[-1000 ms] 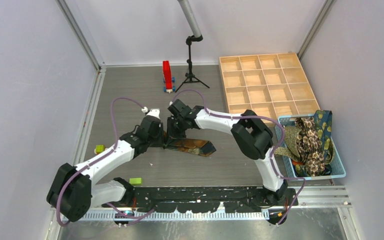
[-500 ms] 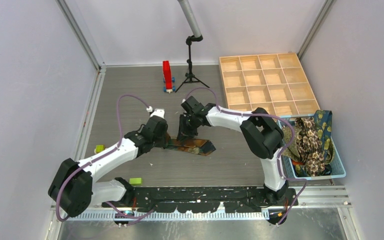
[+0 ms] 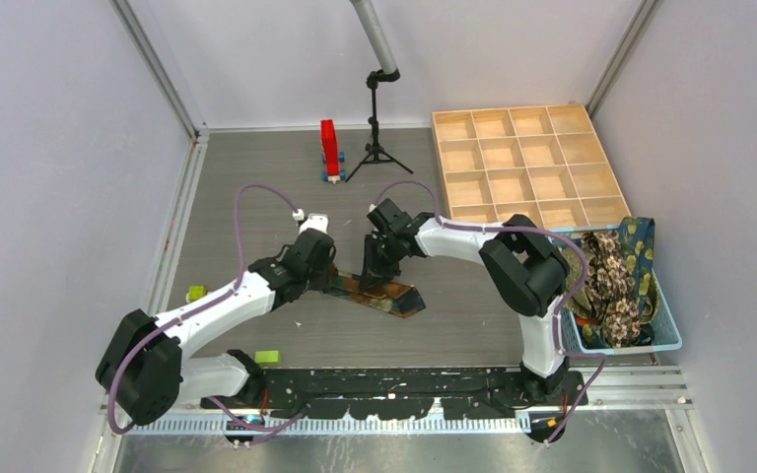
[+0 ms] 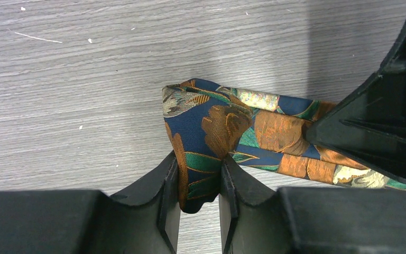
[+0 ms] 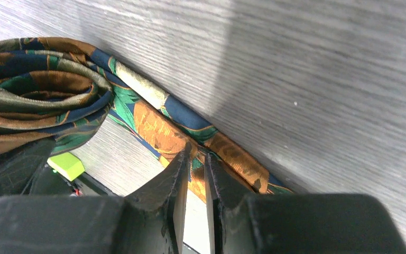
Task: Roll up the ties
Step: Roll the tie at the center of the board.
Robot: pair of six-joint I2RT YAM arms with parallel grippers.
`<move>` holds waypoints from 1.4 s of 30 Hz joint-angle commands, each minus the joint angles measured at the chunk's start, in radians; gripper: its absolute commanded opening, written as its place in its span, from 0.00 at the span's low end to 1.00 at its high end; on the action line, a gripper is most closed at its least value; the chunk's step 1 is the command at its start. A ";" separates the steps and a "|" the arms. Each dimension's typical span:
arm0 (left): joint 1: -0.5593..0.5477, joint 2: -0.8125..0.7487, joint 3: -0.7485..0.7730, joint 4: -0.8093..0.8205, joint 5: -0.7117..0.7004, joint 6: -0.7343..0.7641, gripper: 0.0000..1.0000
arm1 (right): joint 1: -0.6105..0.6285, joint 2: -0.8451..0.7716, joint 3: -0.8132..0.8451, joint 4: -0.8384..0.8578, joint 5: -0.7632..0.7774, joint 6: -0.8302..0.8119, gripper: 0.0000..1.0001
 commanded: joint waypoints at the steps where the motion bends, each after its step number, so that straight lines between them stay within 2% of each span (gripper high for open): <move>1: -0.015 0.016 0.046 0.003 -0.080 -0.008 0.28 | 0.008 -0.068 -0.035 -0.015 0.027 -0.009 0.24; 13: -0.158 0.064 0.046 0.019 -0.281 -0.032 0.28 | 0.007 -0.102 -0.013 -0.052 0.046 -0.020 0.23; 25: -0.315 0.186 0.080 0.014 -0.471 -0.030 0.27 | -0.041 -0.225 -0.054 -0.114 0.083 -0.039 0.23; 35: -0.407 0.319 0.127 0.017 -0.557 -0.036 0.28 | -0.100 -0.348 -0.142 -0.152 0.109 -0.054 0.23; 42: -0.443 0.406 0.171 0.017 -0.555 -0.043 0.30 | -0.118 -0.397 -0.184 -0.164 0.119 -0.056 0.23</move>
